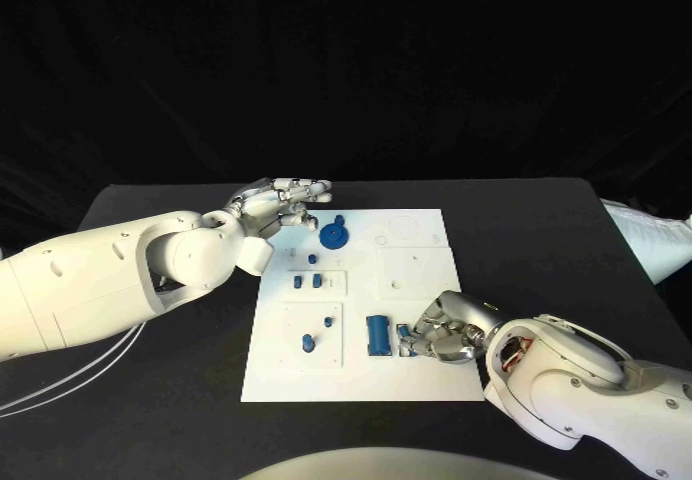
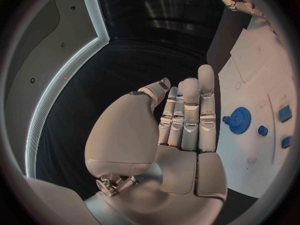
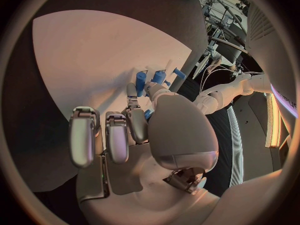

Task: Assemble the parts on the task board

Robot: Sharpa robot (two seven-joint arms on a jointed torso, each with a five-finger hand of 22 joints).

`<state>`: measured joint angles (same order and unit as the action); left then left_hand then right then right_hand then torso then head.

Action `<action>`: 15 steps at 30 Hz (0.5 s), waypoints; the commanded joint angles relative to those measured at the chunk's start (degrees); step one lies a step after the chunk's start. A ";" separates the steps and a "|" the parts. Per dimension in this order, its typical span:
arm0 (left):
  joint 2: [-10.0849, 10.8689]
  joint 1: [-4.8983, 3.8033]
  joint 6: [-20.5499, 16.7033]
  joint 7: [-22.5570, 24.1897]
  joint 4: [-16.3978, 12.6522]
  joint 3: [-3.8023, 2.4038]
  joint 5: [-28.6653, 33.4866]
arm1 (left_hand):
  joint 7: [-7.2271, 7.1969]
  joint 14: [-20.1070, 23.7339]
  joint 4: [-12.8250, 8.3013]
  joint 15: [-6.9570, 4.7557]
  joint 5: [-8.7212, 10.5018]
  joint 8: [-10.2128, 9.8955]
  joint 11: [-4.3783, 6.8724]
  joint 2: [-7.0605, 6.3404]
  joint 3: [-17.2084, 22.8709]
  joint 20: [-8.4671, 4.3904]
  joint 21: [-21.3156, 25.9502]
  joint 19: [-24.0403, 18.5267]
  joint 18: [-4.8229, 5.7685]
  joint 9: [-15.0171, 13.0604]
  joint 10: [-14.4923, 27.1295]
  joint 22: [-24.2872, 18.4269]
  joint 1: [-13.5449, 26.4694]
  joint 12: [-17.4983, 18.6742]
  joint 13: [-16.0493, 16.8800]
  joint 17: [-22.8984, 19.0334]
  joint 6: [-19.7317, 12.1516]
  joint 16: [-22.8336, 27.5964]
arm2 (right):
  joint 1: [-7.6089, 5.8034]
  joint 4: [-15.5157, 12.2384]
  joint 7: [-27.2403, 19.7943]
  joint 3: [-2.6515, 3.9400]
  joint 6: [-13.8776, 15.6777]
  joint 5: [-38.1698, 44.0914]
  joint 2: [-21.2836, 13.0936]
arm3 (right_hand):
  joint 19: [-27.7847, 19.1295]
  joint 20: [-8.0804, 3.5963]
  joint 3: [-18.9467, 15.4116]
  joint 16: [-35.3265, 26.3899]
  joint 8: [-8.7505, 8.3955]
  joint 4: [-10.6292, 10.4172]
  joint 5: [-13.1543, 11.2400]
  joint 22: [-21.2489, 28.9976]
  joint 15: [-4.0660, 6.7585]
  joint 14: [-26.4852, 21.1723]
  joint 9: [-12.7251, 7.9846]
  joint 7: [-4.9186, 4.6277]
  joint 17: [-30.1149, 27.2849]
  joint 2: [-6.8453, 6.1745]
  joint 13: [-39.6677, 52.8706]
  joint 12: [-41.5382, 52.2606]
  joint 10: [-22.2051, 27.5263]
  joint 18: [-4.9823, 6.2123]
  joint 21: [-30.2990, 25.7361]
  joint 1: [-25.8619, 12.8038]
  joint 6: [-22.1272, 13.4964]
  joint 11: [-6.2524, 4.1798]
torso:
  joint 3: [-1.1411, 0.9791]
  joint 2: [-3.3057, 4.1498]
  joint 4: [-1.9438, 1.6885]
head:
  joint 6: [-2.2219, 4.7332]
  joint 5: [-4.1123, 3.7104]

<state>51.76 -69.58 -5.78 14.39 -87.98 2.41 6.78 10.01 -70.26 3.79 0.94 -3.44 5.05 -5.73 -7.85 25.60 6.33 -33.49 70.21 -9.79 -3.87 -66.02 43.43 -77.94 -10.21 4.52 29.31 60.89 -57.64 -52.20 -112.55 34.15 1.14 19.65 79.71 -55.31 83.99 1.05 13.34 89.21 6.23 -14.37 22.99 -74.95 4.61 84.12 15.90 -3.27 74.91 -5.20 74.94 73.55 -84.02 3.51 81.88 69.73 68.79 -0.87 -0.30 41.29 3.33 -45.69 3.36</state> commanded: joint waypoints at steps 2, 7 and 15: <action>-0.06 -0.03 0.91 0.21 -0.23 -0.03 -0.18 | -0.01 0.46 -0.19 -0.08 -0.26 0.22 -0.01 0.53 -0.26 0.22 0.20 0.17 -0.65 -0.02 0.49 -0.08 0.07 -0.20 -0.08 -0.05 -0.28 -0.38 | 0.06 0.26 0.34 -0.02 -1.35 0.14 0.17 | 1.75 0.00 -0.50 0.25 -0.24 0.01 0.44 -3.48 0.34 5.71 -0.05 0.03 14.33 0.06 6.82 0.39 -1.89 -0.84 0.28 -0.53 0.36 -0.35 | 0.01 0.00 0.00 | -0.03 0.04; -0.04 -0.04 0.94 0.17 -0.25 -0.03 -0.18 | -0.01 0.46 -0.19 -0.08 -0.26 0.22 -0.01 0.53 -0.26 0.22 0.20 0.17 -0.65 -0.02 0.49 -0.08 0.07 -0.20 -0.08 -0.05 -0.28 -0.38 | 0.05 0.36 0.36 -0.03 -1.56 0.40 0.52 | 1.75 -0.02 -1.02 0.26 -0.22 -0.16 0.82 -3.49 0.36 5.71 -0.01 0.06 14.33 0.17 6.88 0.44 -1.91 -0.84 0.28 -0.85 0.50 -0.37 | 0.00 0.00 0.02 | -0.05 0.02; -0.05 -0.04 1.00 0.06 -0.25 -0.03 -0.19 | 0.00 0.49 -0.16 -0.06 -0.25 0.22 -0.03 0.51 -0.32 0.23 0.23 0.15 -0.64 -0.01 0.53 -0.10 0.14 -0.23 -0.09 -0.09 -0.30 -0.39 | 0.05 0.36 0.35 -0.03 -1.64 0.83 0.97 | 1.73 -0.06 -3.11 0.22 -0.20 -1.29 1.37 -3.47 0.40 5.70 0.12 0.13 14.29 0.40 6.97 0.45 -1.94 -0.83 0.25 -2.46 0.83 -0.41 | 0.02 -0.03 0.00 | 0.02 -0.01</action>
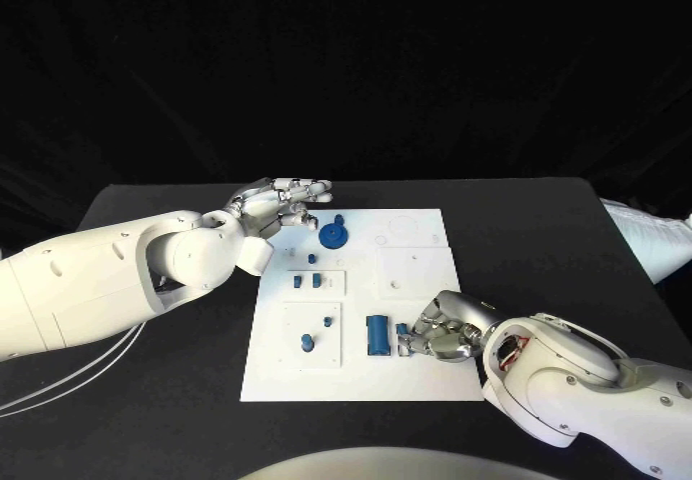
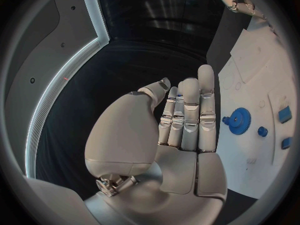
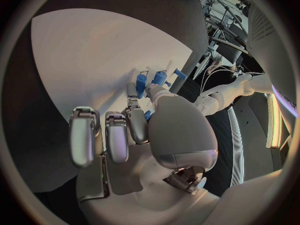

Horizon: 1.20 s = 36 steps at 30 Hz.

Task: Assemble the parts on the task board

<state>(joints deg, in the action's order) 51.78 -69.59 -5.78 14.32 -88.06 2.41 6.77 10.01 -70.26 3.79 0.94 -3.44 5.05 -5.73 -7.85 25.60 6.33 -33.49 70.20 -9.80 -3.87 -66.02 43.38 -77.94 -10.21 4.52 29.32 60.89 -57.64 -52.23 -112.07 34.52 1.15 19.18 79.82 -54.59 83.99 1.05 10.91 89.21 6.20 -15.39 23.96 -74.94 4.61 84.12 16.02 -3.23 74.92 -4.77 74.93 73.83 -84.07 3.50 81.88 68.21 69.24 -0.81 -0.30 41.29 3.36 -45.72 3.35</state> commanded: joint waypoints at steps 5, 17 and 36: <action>-0.03 -0.04 1.26 -0.06 -0.21 -0.03 -0.87 | -0.04 0.55 -0.19 -0.06 -0.30 0.27 0.00 0.73 -0.22 0.24 0.28 0.13 -0.64 -0.02 0.57 -0.08 0.04 -0.32 -0.10 -0.17 -0.26 -0.41 | 0.08 -0.07 -0.02 -0.04 -1.24 0.95 0.28 | 1.74 -0.07 -2.78 0.21 -0.20 -1.08 0.87 -3.52 0.40 5.69 0.09 0.11 14.25 0.00 7.07 0.21 -1.93 -0.83 0.25 -2.53 0.53 -0.48 | 0.01 0.00 0.00 | 0.03 0.02; -0.06 -0.04 2.10 -0.76 0.10 0.00 -2.13 | -0.05 0.67 -0.70 -0.13 -0.37 0.28 0.04 1.00 0.26 0.18 0.35 0.11 -0.68 -0.01 0.76 -0.13 -0.70 -0.44 -0.15 -0.35 -0.34 -0.47 | 0.08 -0.17 -0.14 -0.04 -0.55 1.13 0.18 | 1.74 -0.14 -9.46 0.18 -0.38 -1.33 -4.73 -3.55 0.51 5.68 0.37 0.31 14.23 1.59 7.08 -0.22 -1.89 -0.82 0.20 -7.51 0.67 -0.60 | -0.05 -0.05 0.01 | 0.02 0.08; 0.03 -0.04 2.25 -1.13 0.42 0.20 -5.10 | -0.01 0.79 -0.94 -0.13 -0.37 0.30 0.02 1.06 0.50 0.17 0.39 0.07 -0.67 0.00 0.86 -0.15 -0.97 -0.54 -0.18 -0.49 -0.37 -0.49 | 0.08 -2.04 -0.27 -0.03 0.54 2.58 -1.77 | 1.74 -0.20 -11.52 0.18 -0.34 -1.26 -4.58 -3.56 0.58 5.69 0.57 0.43 14.23 3.35 7.33 0.11 -2.06 -0.81 0.18 -8.55 0.89 -0.71 | -0.02 -0.01 0.00 | 0.22 0.39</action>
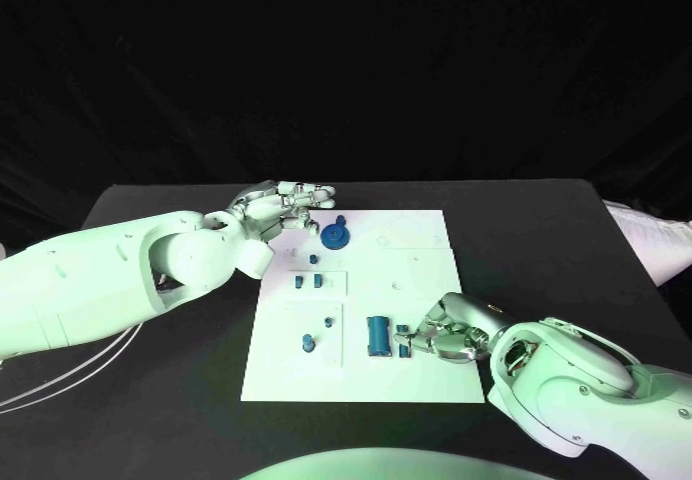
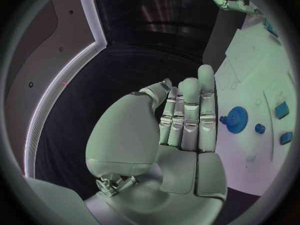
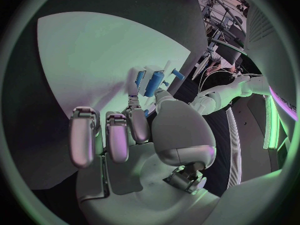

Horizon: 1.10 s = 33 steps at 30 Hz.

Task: Assemble the parts on the task board

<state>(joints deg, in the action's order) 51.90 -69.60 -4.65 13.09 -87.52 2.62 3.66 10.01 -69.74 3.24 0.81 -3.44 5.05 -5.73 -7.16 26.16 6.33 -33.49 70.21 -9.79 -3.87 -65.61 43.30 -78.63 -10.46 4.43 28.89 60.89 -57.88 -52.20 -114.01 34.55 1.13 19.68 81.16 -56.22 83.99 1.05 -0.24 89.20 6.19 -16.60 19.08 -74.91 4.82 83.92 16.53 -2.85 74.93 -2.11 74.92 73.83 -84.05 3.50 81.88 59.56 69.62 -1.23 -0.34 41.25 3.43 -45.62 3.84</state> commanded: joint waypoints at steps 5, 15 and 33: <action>-0.08 -0.02 1.02 0.27 -0.11 0.03 -2.49 | 0.00 0.29 -0.39 0.00 -0.36 0.30 0.00 0.36 -0.06 0.17 0.40 0.07 -0.67 0.00 0.46 -0.08 -0.27 -0.31 -0.09 -0.07 -0.37 -0.25 | 0.03 0.40 -0.27 0.01 0.09 1.62 -0.77 | 1.75 -0.21 -0.57 0.19 -0.38 0.07 0.68 -3.60 0.39 5.89 0.08 0.04 14.22 0.92 7.30 -0.01 -2.05 -0.82 0.19 0.55 0.45 -0.29 | 0.03 0.04 -0.06 | 0.10 -0.21; -0.05 0.02 0.52 0.97 -0.08 0.07 -1.14 | 0.02 0.32 -0.35 0.02 -0.34 0.32 -0.02 0.35 -0.07 0.18 0.41 0.05 -0.66 -0.01 0.45 -0.08 -0.18 -0.35 -0.09 -0.11 -0.36 -0.26 | -0.38 1.38 -5.52 0.09 5.72 -3.73 -1.78 | 1.27 0.09 -1.63 -0.47 -2.12 1.44 1.66 -2.51 -0.15 5.69 -0.46 -1.04 13.33 0.20 6.46 -2.05 -1.36 -0.60 -0.66 6.54 -2.66 0.51 | 0.07 -0.07 -0.08 | 0.33 -0.32; -1.75 1.84 -7.44 7.34 5.82 0.31 7.65 | 0.03 7.70 0.68 0.97 -0.20 0.87 -0.39 -0.10 -5.30 1.17 9.56 -6.52 -0.80 0.03 1.30 -6.60 1.34 -2.49 -0.27 -7.74 -0.50 11.10 | -7.99 26.14 -46.69 0.13 7.49 -65.61 4.56 | -18.91 3.52 2.04 -53.53 -2.44 9.52 -5.32 43.72 -3.70 -10.90 -3.74 -5.78 -34.81 1.48 -35.33 -61.58 17.06 7.05 -44.94 25.37 -9.05 4.30 | 1.84 -3.53 0.21 | 3.16 -0.98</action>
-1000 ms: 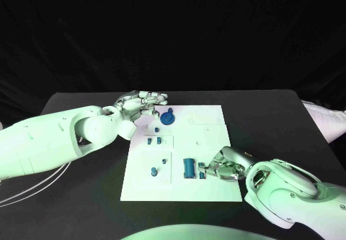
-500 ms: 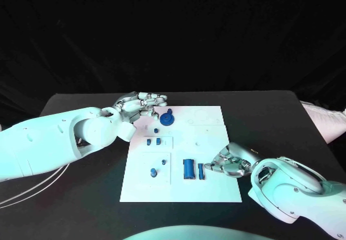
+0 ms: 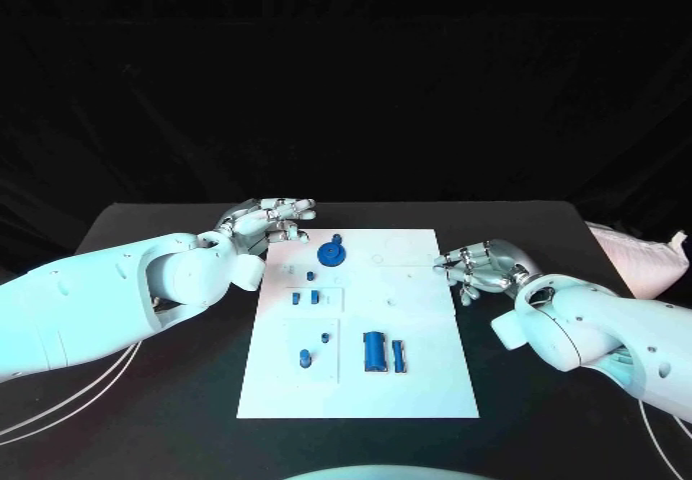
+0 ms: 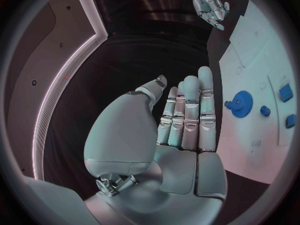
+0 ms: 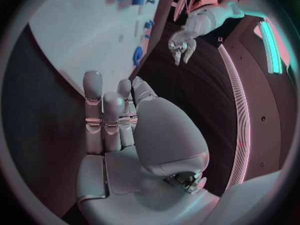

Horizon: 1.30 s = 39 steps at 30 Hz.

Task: Assemble the parts on the task board

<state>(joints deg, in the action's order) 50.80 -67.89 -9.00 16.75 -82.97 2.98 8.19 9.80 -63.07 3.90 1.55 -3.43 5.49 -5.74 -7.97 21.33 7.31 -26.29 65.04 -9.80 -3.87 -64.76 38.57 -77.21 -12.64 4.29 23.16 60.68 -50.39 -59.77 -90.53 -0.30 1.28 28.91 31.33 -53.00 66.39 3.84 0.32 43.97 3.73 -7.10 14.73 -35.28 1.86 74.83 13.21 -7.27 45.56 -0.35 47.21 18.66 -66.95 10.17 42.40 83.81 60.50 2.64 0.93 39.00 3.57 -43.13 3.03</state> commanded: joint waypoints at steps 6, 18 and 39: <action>-3.10 0.95 -5.43 6.33 5.93 -0.07 5.20 | 0.33 3.12 0.15 2.13 -0.24 0.03 -1.24 1.34 -0.38 1.90 10.21 -6.20 -0.41 0.10 1.19 -8.45 -1.13 1.26 -0.67 -9.13 -0.37 20.03 | -1.68 11.39 -18.08 0.39 -6.20 -21.40 6.34 | -6.12 3.44 5.97 -26.62 -0.26 -0.16 -2.45 13.67 -3.84 -8.16 -2.32 -1.90 -16.41 -1.66 -23.77 -15.21 -0.35 -0.01 -19.26 2.67 -0.93 2.92 | 0.50 -2.43 -0.59 | 2.58 -0.97; -5.77 2.05 -6.04 5.80 9.64 -0.11 4.94 | -2.52 23.76 -3.90 3.35 3.43 -5.49 0.01 3.72 -6.84 1.97 21.88 -30.58 2.94 3.87 22.26 -24.02 22.70 7.58 -4.29 -17.90 -19.75 39.89 | -2.20 18.86 -17.93 0.87 -5.72 -20.90 10.98 | -22.96 3.23 8.33 -43.97 -3.73 2.74 -6.29 27.35 -1.86 -27.82 -8.14 0.70 -35.04 0.35 -42.32 -18.66 20.83 -3.05 -34.71 -25.27 -20.07 2.06 | 0.33 -2.99 -1.14 | 4.37 -1.36; -6.07 6.98 -31.26 12.08 -4.78 -2.60 -6.45 | -9.80 46.49 -3.90 -1.55 3.43 -5.49 5.74 7.97 -15.23 -7.31 26.29 -50.52 9.80 3.87 46.81 -32.46 54.25 12.64 -4.29 -23.16 -43.44 46.01 | -0.45 1.14 -29.13 -1.22 14.55 -31.00 8.39 | -48.05 -3.84 -0.32 -43.97 -3.73 7.10 -14.73 35.28 -1.86 -54.93 -13.21 7.27 -41.16 0.35 -47.21 -18.66 47.44 -5.87 -42.40 -59.08 -43.37 -2.64 | -0.93 -7.82 -3.57 | 8.75 -3.03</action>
<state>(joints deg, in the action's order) 44.81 -61.03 -32.57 25.56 -87.12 0.48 6.06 2.08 -22.70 0.13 0.42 -0.37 0.37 -0.81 -0.22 8.37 5.25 -0.41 19.93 -5.16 -0.15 -24.57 8.37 -31.45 -0.63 0.16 0.57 23.65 -6.03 -60.30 -88.91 -25.40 0.09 38.22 3.22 -44.51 25.17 1.88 4.64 0.44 0.40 -0.21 3.86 -2.83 -0.12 27.27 0.49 -1.42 6.03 -0.08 0.39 0.38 -26.74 5.65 2.43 33.88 23.47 0.34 0.07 31.45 0.13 -34.43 0.02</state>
